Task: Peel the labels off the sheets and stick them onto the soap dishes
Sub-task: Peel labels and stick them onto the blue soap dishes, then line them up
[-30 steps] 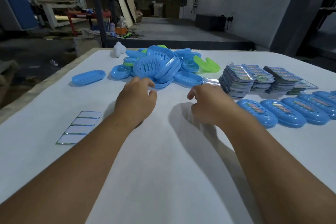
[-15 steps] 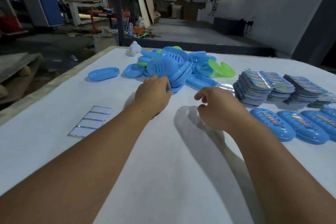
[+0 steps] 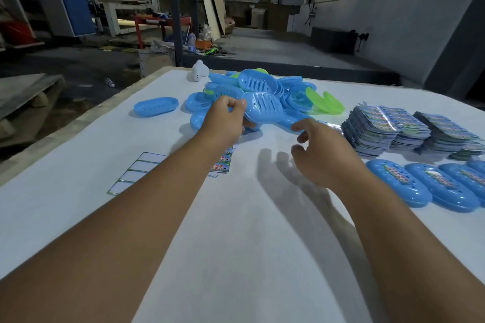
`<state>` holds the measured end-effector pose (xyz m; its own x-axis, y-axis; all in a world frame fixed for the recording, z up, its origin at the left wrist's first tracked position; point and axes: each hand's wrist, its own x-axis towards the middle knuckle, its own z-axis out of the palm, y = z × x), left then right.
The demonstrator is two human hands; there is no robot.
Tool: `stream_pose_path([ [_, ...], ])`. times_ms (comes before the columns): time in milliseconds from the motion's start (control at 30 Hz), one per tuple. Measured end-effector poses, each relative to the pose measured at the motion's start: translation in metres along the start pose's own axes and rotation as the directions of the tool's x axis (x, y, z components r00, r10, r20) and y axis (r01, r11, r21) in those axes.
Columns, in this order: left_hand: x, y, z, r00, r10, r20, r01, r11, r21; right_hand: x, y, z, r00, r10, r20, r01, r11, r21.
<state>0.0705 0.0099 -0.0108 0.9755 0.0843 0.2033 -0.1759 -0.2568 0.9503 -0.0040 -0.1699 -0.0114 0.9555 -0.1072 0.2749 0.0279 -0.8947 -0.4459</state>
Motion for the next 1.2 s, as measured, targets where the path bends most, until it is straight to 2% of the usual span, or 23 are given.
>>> stream_pose_path([
  [167,-0.009,0.007,-0.009,0.985,-0.064,0.162,0.067,0.998,-0.012,0.0,0.0,-0.001,0.988,-0.112,-0.102,0.126,0.983,0.137],
  [333,-0.017,0.004,-0.016,0.957,-0.156,0.245,0.173,0.984,-0.049,-0.002,0.0,0.0,0.981,-0.187,-0.051,0.193,0.958,0.211],
  [467,-0.021,0.004,-0.022,0.952,-0.185,0.244,0.184,0.982,0.027,-0.003,-0.001,0.0,0.977,-0.213,-0.015,0.211,0.956,0.203],
  [533,-0.024,0.003,-0.026,0.967,-0.126,0.222,0.08,0.975,0.205,-0.002,0.0,-0.001,0.979,-0.201,0.018,0.193,0.959,0.207],
  [633,-0.029,-0.001,-0.031,0.975,0.06,0.213,-0.148,0.893,0.424,-0.003,0.003,-0.001,0.982,-0.157,0.106,0.141,0.979,0.144],
  [767,-0.037,-0.004,-0.029,0.886,0.093,0.454,-0.334,0.808,0.486,-0.004,0.004,0.0,0.976,-0.126,0.179,0.116,0.991,0.062],
  [833,-0.038,-0.007,-0.029,0.848,0.109,0.519,-0.4,0.773,0.491,-0.005,0.004,0.0,0.969,-0.124,0.212,0.116,0.992,0.048],
  [933,-0.037,-0.011,-0.029,0.824,0.102,0.557,-0.432,0.749,0.503,-0.004,0.004,0.001,0.96,-0.11,0.258,0.106,0.994,0.026],
  [1100,-0.038,-0.008,-0.03,0.825,0.093,0.557,-0.444,0.717,0.538,-0.004,0.006,0.0,0.95,-0.105,0.295,0.105,0.994,0.018],
  [1200,-0.036,-0.002,-0.03,0.872,0.047,0.487,-0.337,0.779,0.529,-0.003,0.006,-0.002,0.942,-0.102,0.319,0.098,0.995,0.027],
])
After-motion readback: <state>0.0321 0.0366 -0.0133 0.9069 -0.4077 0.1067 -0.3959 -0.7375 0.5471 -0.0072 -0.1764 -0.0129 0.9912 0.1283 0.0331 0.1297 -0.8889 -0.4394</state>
